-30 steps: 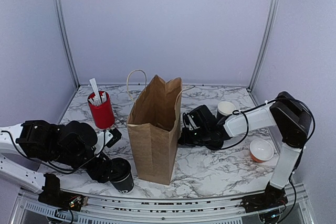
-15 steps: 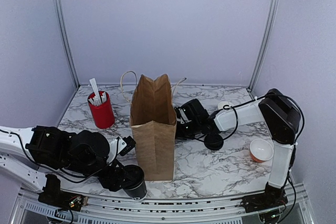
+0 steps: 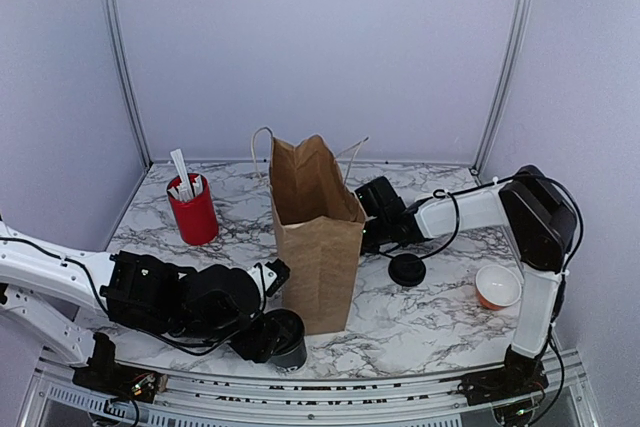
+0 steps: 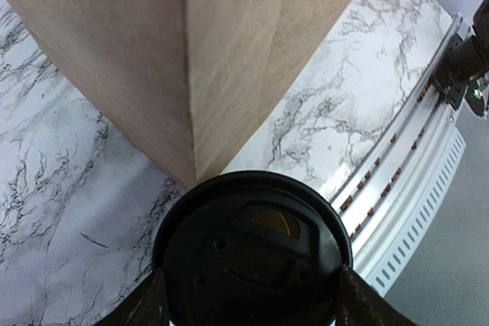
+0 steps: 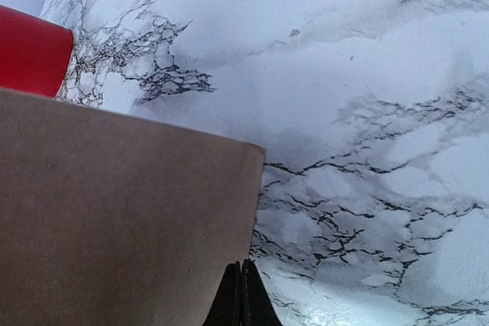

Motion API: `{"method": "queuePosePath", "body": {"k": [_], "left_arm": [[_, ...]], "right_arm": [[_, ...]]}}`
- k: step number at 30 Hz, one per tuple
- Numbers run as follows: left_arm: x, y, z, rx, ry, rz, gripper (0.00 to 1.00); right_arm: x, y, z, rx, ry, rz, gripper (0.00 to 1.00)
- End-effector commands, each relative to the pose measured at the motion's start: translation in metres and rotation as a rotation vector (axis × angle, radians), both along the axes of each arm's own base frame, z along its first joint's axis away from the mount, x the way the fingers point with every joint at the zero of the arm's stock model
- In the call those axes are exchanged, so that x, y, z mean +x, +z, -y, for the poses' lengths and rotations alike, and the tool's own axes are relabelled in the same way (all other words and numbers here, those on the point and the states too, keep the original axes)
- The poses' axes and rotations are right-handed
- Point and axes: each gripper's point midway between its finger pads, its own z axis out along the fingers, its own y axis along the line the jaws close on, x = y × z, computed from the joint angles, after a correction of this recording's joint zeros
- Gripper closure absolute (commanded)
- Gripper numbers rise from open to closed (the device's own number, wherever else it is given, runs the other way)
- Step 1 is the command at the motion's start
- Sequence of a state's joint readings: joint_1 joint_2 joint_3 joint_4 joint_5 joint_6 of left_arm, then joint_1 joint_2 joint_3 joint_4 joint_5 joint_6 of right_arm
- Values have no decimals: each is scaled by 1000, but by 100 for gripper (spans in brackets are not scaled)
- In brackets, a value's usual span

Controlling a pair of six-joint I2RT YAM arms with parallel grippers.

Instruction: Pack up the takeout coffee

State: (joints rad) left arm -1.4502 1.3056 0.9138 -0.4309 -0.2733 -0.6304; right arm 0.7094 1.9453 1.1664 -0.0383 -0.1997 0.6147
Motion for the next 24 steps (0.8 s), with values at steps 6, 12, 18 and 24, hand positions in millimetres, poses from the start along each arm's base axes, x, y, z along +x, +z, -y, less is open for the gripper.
{"method": "queuePosePath", "body": {"k": [6,12,18,24], "left_arm": [[48,20,-1,-58,243,81,45],[56,18,4,-43,220,74,45],[31,12,17,-28,127,18,46],[10,13,36,-10,102,12,46]], "right_arm": [[5,43,2,19,3,78,99],[5,62,18,-6,-36,115,99],[-1,84,55,-39,-108,159,98],[-18,109,88,-56,-161,214,98]]}}
